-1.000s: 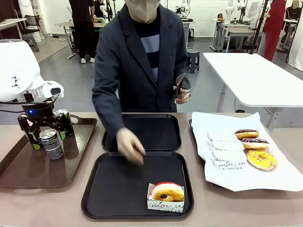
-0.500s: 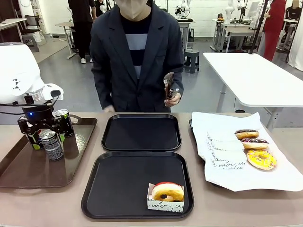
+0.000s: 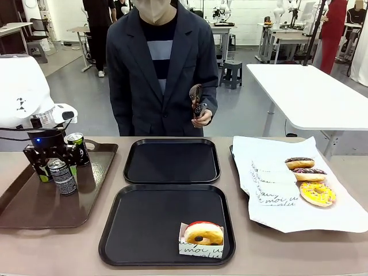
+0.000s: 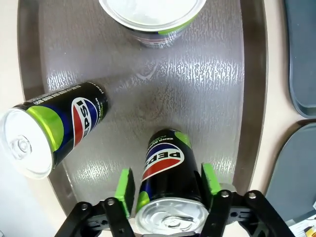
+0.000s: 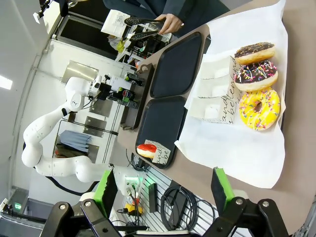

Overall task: Set up donuts and drinks on trays.
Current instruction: Pick up one Pepsi coke and place it on the Flat Tray.

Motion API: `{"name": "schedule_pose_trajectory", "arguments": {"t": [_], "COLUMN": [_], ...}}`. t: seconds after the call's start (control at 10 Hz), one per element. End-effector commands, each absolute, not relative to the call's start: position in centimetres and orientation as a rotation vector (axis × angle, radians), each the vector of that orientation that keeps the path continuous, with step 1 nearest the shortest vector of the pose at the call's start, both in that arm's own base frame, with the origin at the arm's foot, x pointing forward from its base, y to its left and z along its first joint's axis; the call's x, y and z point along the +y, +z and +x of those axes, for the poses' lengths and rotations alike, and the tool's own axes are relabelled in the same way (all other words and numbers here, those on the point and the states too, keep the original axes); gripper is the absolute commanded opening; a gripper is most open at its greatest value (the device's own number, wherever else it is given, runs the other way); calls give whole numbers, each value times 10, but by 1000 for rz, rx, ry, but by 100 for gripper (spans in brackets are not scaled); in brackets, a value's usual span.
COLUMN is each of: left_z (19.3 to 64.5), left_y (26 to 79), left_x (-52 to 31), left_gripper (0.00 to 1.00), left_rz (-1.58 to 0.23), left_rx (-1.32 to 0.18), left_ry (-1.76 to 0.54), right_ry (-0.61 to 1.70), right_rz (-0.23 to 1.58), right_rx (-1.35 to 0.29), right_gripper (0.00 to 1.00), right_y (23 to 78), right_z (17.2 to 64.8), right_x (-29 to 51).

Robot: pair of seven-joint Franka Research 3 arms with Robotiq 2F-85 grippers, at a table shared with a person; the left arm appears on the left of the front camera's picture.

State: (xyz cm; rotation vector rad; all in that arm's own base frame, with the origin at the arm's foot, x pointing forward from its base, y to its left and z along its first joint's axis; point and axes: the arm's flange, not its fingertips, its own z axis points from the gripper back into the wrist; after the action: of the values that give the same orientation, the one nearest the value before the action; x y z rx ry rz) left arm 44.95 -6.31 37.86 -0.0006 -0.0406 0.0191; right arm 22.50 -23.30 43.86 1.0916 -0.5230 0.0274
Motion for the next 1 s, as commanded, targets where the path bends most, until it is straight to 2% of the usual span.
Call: {"name": "schedule_pose_trajectory", "arguments": {"t": [0.0, 0.3, 0.4, 0.9], "left_z": [449, 449, 445, 386], "left_y": [378, 383, 389, 484], "left_x": [-63, -62, -66, -76], "left_gripper": [53, 24, 17, 17], "left_rz": [9, 10, 53, 30], "left_rx": [-59, -44, -32, -122], "left_ry": [28, 47, 52, 67], "right_ry": [36, 36, 36, 36], "right_rz": [1112, 1112, 1112, 1112], "right_rx": [-556, -556, -556, -556], "right_gripper": [100, 100, 100, 100], "right_y": [438, 438, 438, 438], "right_z": [227, 227, 227, 227], "right_x": [-233, -233, -233, -233]}}
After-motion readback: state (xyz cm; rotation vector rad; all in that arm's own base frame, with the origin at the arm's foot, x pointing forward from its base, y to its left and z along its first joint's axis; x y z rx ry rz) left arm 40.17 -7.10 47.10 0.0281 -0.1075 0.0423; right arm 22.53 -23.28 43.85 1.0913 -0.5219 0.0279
